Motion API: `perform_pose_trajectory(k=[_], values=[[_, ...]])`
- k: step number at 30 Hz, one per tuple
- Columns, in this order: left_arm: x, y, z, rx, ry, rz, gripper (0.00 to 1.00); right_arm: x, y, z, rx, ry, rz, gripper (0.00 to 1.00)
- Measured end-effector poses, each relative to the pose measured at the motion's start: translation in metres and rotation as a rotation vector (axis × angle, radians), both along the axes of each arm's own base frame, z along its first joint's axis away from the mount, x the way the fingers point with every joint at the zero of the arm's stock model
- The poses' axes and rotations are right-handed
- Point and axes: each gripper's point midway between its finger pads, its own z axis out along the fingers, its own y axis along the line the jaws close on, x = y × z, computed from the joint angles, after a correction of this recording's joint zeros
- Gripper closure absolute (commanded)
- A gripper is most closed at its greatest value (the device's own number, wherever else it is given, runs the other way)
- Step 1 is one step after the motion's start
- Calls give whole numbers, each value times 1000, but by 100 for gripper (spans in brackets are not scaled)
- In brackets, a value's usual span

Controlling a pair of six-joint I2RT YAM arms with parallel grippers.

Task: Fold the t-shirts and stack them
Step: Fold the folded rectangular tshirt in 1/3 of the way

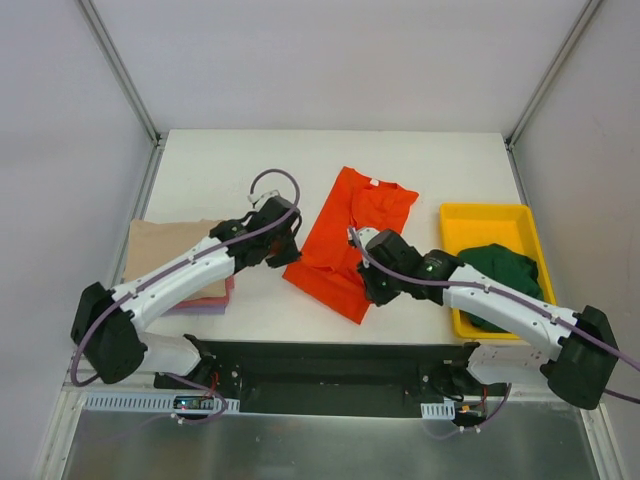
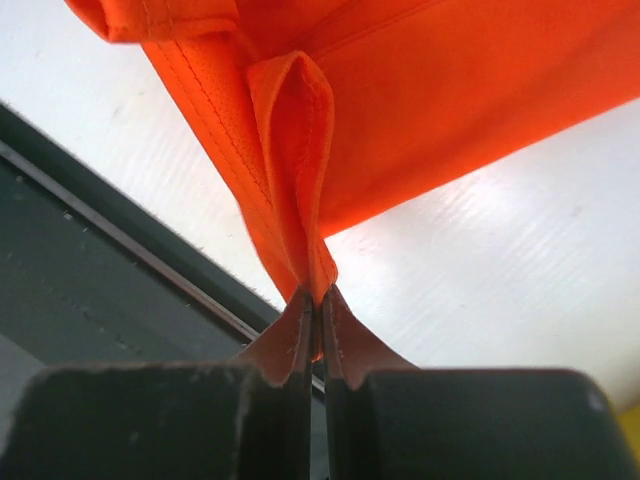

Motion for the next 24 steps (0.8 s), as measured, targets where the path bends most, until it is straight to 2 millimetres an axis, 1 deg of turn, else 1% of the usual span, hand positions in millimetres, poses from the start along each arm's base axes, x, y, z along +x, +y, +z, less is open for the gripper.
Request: perform_pose_trajectory(k=[5,8,11,13,20,24], values=[[46,-21,12,14,-30,1,100,33,-17,10,-10,-37,-77,99],[66,-27,10,31,-33,1,100,56,-23,16,-11,-67,-118,99],[83,-32,7,47,-32,-5,100,73,-29,16,-11,-66,-150,99],[91,-34,4,57,-28,-13,100,84,-32,13,-15,-57,-164,99],[116,-36,-13,92,-2,-27,100,106,-32,-3,-53,-25,-168,99],[128,-38,-24,106,15,-38,100,122,-35,-14,-70,-18,-188,96]])
